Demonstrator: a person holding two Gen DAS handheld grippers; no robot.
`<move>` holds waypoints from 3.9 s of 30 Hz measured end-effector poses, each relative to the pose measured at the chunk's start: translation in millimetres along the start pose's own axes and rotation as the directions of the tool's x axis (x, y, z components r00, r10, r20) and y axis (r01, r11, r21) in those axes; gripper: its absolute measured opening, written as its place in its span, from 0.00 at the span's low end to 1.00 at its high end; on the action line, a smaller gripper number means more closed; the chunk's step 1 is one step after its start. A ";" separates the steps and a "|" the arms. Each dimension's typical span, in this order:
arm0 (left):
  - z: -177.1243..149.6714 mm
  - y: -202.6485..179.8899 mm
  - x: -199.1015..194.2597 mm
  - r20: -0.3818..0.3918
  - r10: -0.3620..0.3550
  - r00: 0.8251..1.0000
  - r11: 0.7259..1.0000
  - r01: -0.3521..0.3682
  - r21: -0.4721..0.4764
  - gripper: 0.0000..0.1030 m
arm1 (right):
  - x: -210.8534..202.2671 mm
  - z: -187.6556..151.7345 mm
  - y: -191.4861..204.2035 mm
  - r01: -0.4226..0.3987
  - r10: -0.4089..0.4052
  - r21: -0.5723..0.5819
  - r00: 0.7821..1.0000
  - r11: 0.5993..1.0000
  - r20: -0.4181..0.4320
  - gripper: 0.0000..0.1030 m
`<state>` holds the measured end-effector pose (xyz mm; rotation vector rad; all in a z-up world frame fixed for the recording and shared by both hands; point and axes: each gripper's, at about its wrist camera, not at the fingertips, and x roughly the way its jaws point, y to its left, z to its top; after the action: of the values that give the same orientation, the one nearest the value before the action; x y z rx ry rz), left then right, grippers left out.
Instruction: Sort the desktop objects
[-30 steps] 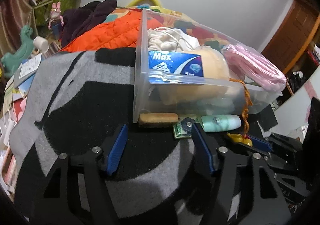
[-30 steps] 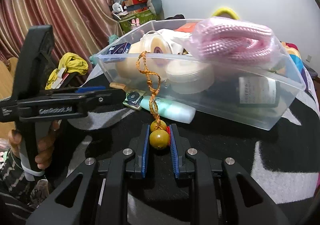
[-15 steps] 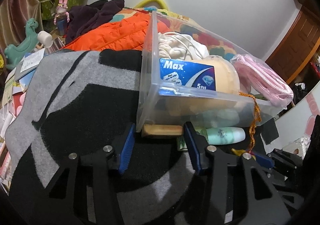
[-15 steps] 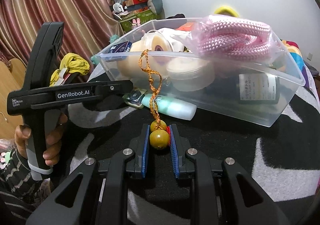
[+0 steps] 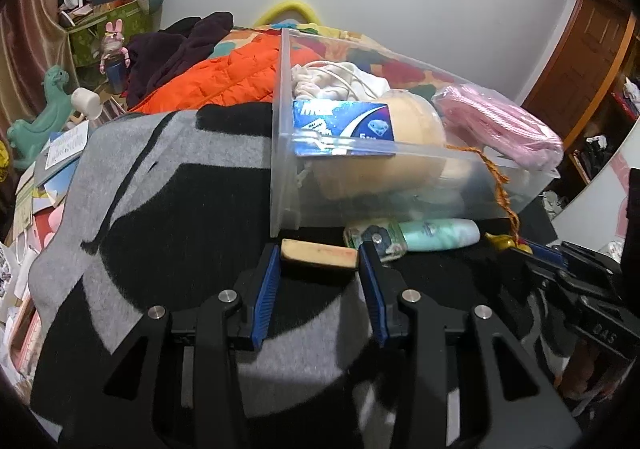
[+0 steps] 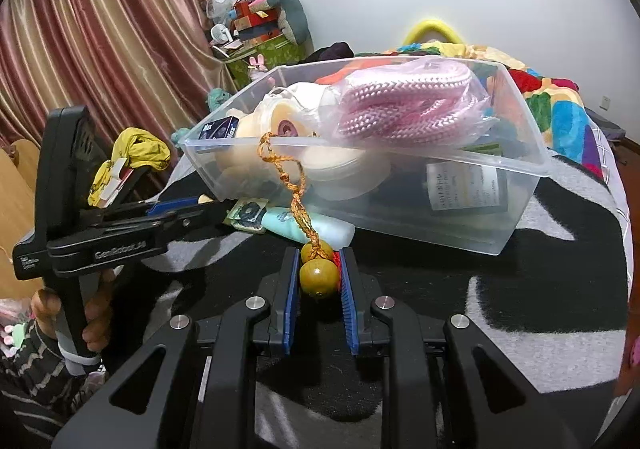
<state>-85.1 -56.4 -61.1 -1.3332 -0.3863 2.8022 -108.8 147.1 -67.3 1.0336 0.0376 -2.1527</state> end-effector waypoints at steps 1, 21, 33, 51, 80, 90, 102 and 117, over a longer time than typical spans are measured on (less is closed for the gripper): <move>-1.2 0.3 -2.5 0.003 -0.006 1.000 1.000 0.006 -0.003 0.39 | -0.6 0.2 0.2 0.001 -0.001 0.001 1.000 1.000 0.003 0.17; 24.2 -32.4 -58.0 0.172 -0.052 0.984 0.995 0.036 0.093 0.39 | -57.2 33.7 -3.3 0.026 -0.024 -0.008 0.983 1.000 0.182 0.17; 50.9 -64.5 -52.4 0.199 -0.102 0.975 0.980 0.064 0.189 0.39 | -57.0 47.1 -18.9 0.075 -0.074 0.006 0.975 0.997 0.209 0.17; 59.3 -85.8 4.5 0.060 -0.156 0.986 0.966 0.140 0.217 0.39 | -43.6 42.3 -50.8 0.137 -0.146 0.068 0.978 0.988 0.153 0.17; 54.3 -85.5 -37.2 0.145 -0.148 0.978 0.959 0.106 0.263 0.52 | -73.3 40.5 -21.2 0.174 -0.175 0.025 0.956 0.984 0.235 0.56; 40.9 -53.6 -42.0 0.127 -0.110 0.986 0.976 0.084 0.199 0.52 | -51.8 11.7 -7.3 0.146 -0.141 -0.028 0.982 0.989 0.127 0.56; 10.1 0.1 -13.2 -0.008 -0.019 1.000 0.993 0.020 0.114 0.52 | 0.0 0.5 2.0 0.129 -0.130 -0.039 0.992 0.991 -0.008 0.56; 11.1 -7.2 3.9 -0.057 -0.050 0.997 0.992 0.057 0.117 0.52 | 17.4 2.2 -14.8 0.047 -0.045 0.052 0.999 0.998 -0.028 0.22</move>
<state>-96.7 -51.3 -55.7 -1.3490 -0.2463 2.6929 -126.6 146.6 -81.8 1.1020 0.0177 -2.1915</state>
